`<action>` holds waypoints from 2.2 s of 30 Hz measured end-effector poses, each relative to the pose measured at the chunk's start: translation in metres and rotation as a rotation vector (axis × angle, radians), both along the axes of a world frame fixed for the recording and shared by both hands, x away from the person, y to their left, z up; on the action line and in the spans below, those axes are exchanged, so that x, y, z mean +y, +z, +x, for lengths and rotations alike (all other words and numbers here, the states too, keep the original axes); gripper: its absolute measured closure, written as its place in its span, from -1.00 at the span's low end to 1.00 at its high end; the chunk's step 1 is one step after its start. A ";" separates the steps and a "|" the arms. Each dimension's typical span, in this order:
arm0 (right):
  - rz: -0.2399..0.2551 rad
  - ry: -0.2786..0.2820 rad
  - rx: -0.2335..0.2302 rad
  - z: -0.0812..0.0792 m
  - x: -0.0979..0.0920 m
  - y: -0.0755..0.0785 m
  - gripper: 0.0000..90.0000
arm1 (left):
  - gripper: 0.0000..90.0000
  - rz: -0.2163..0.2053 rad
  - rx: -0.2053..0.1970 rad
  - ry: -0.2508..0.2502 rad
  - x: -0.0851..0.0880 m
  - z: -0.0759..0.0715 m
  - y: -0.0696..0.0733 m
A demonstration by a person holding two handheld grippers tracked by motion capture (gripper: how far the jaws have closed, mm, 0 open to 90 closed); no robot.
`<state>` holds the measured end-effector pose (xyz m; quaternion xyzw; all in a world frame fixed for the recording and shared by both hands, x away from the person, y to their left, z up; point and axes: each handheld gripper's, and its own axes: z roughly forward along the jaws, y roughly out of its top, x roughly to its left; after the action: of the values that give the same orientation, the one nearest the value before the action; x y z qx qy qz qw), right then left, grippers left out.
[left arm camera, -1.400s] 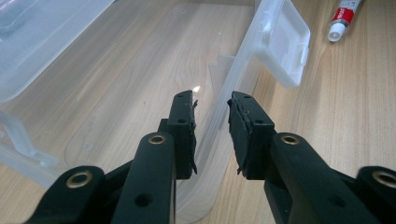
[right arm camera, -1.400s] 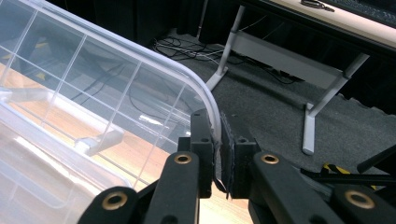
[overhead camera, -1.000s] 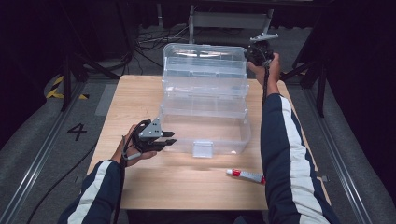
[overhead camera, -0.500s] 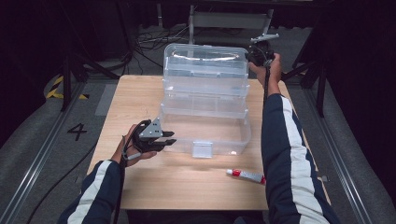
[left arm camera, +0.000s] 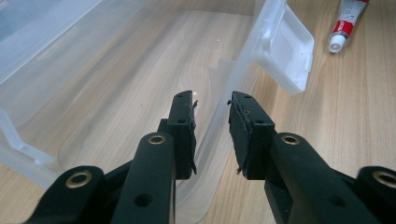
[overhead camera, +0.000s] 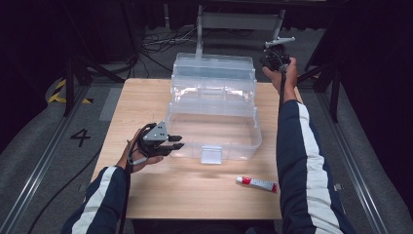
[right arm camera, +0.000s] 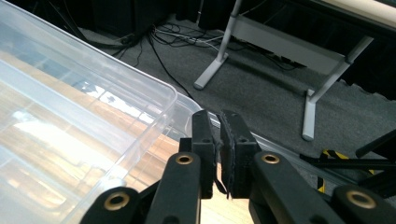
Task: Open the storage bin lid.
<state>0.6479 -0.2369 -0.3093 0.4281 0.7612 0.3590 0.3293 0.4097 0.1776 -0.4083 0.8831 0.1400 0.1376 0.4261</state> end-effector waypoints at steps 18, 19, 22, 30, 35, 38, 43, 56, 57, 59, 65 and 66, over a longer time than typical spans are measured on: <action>0.013 0.047 -0.042 -0.043 -0.016 0.016 0.92 | 0.63 -0.008 0.022 0.008 0.000 -0.001 0.003; 0.011 0.050 -0.042 -0.047 -0.017 0.017 0.92 | 0.63 -0.011 0.026 0.009 -0.001 -0.001 0.003; 0.019 0.065 -0.046 -0.058 -0.022 0.019 0.90 | 0.64 -0.015 0.031 0.009 0.000 0.000 0.003; 0.002 0.093 -0.040 -0.085 -0.034 0.020 0.89 | 0.66 -0.017 0.034 0.007 0.000 0.000 0.004; 0.004 0.123 -0.054 -0.108 -0.037 0.019 0.92 | 0.66 -0.018 0.037 0.014 0.000 0.000 0.004; 0.003 0.140 -0.058 -0.122 -0.039 0.018 0.92 | 0.66 -0.015 0.037 0.016 0.000 -0.001 0.005; -0.005 0.176 -0.071 -0.146 -0.042 0.018 0.92 | 0.69 -0.004 0.028 0.023 -0.001 -0.002 0.006; -0.030 0.283 -0.058 -0.205 -0.046 0.003 0.88 | 0.84 -0.010 0.005 0.059 0.004 -0.010 0.013; -0.032 0.297 -0.053 -0.211 -0.047 -0.001 0.88 | 0.84 -0.009 0.006 0.061 0.005 -0.010 0.013; -0.040 0.313 -0.030 -0.219 -0.048 -0.007 0.87 | 0.82 -0.002 0.004 0.069 0.006 -0.011 0.013; -0.062 0.369 0.031 -0.240 -0.050 -0.030 0.86 | 0.82 -0.003 -0.001 0.079 0.011 -0.014 0.015; -0.069 0.380 0.044 -0.244 -0.050 -0.035 0.86 | 0.82 -0.002 -0.001 0.083 0.011 -0.015 0.016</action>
<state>0.4037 -0.2868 -0.3442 0.2731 0.8470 0.3791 0.2534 0.3946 0.1889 -0.3928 0.8759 0.1765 0.1556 0.4212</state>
